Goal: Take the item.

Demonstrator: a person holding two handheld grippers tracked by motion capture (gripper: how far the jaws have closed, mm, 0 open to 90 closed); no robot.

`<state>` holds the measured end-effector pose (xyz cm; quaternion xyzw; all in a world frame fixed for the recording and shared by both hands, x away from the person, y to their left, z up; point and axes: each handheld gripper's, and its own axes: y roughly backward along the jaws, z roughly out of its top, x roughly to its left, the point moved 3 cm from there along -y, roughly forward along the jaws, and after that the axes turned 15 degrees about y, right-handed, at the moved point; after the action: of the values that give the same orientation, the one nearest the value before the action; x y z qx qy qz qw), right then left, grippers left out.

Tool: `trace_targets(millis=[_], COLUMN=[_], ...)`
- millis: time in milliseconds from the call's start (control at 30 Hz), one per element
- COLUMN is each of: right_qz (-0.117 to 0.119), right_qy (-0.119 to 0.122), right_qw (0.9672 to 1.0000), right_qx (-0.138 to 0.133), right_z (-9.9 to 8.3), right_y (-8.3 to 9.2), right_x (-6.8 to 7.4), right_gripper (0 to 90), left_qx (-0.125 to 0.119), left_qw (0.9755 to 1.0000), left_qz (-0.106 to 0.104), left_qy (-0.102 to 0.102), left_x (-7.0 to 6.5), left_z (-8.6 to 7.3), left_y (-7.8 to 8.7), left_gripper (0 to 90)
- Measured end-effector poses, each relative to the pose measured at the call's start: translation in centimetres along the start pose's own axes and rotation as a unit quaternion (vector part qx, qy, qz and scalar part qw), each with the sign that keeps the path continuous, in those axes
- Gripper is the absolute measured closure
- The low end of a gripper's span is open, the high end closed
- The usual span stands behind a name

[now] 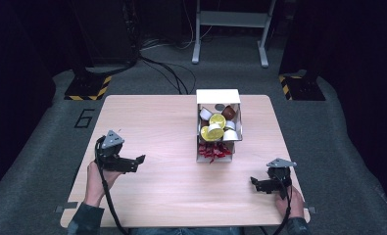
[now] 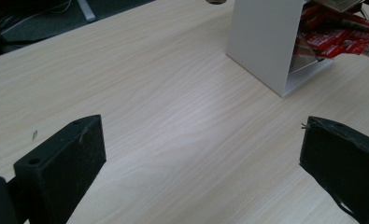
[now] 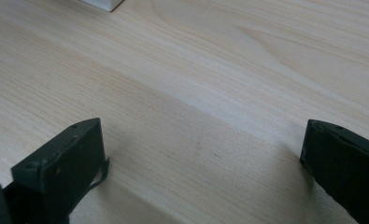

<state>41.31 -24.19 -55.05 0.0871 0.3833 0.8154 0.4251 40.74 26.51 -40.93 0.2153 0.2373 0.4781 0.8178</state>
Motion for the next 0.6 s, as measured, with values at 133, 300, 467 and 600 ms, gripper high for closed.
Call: trace_targets(millis=[133, 300, 467, 600], right_qz=[0.0, 0.0, 0.0, 0.0], right_qy=[0.0, 0.0, 0.0, 0.0], right_qw=[1.0, 1.0, 1.0, 1.0], right_qx=[0.0, 0.0, 0.0, 0.0], right_z=[0.0, 0.0, 0.0, 0.0], right_y=[0.0, 0.0, 0.0, 0.0], right_x=[0.0, 0.0, 0.0, 0.0], right_gripper=[0.0, 0.0, 0.0, 0.0], left_qx=[-0.001, -0.004, -0.01, -0.008], left_qw=[0.9999, 0.9994, 0.9987, 0.998], left_qz=[-0.007, -0.016, -0.027, -0.034], left_qy=[-0.015, -0.032, -0.043, -0.053], left_x=[-0.9, -2.1, -3.2, -4.2], left_z=[1.3, 2.6, 3.9, 4.8], left_y=[0.1, 0.1, -0.1, -0.1], left_gripper=[0.5, 1.1, 0.4, 0.1])
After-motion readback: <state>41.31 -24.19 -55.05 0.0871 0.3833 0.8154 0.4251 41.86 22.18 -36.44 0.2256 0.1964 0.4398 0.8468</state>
